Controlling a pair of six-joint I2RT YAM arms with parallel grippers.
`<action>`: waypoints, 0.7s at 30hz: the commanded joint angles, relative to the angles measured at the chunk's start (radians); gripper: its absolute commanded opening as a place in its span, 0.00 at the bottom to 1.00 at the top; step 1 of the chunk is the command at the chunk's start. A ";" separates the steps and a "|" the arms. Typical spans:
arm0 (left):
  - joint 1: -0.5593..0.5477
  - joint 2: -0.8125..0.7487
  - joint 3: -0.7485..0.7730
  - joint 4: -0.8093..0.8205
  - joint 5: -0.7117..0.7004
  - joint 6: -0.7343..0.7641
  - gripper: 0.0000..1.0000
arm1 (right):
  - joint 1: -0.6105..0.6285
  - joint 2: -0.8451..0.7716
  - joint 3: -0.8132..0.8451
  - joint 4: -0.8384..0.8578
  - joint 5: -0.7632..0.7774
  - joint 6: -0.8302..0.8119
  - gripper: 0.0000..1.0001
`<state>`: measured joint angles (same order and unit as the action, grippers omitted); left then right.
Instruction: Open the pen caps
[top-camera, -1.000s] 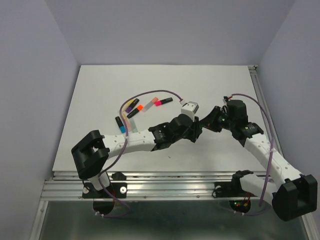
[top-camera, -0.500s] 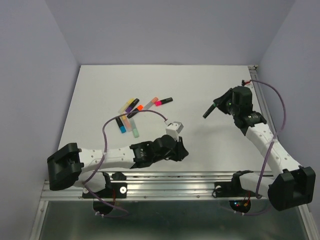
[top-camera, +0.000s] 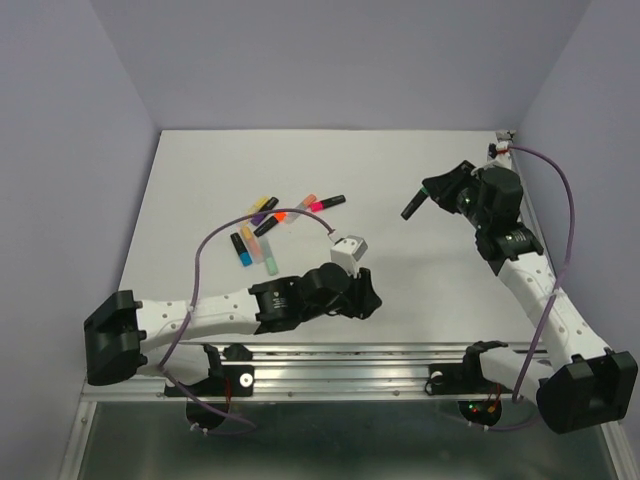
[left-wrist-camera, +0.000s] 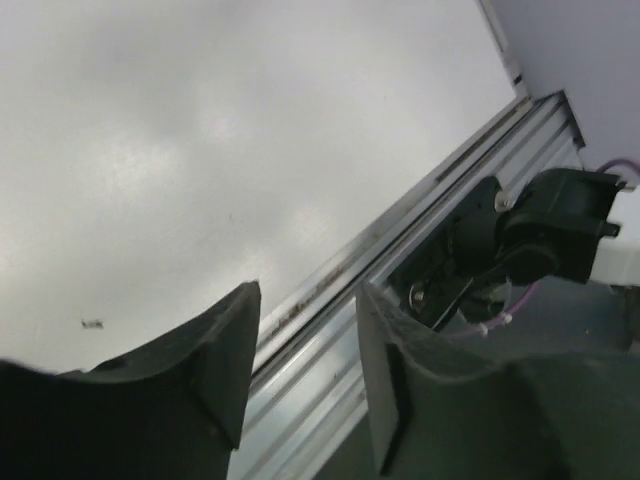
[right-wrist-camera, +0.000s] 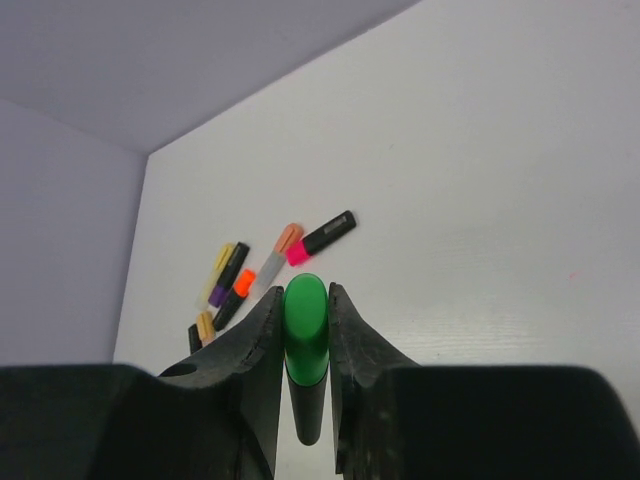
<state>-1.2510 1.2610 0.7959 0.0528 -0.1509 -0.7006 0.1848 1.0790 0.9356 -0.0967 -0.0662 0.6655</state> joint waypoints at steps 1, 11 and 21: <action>0.022 -0.063 0.101 0.032 -0.081 0.123 0.89 | 0.007 -0.056 -0.003 0.078 -0.229 -0.012 0.01; 0.202 -0.058 0.129 0.232 0.284 0.248 0.99 | 0.008 -0.073 -0.098 0.251 -0.724 0.112 0.01; 0.297 0.018 0.163 0.380 0.540 0.213 0.99 | 0.031 -0.103 -0.127 0.323 -0.834 0.166 0.01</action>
<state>-0.9497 1.2304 0.9104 0.3637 0.2832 -0.5014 0.2012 0.9997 0.8345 0.0933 -0.8135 0.7746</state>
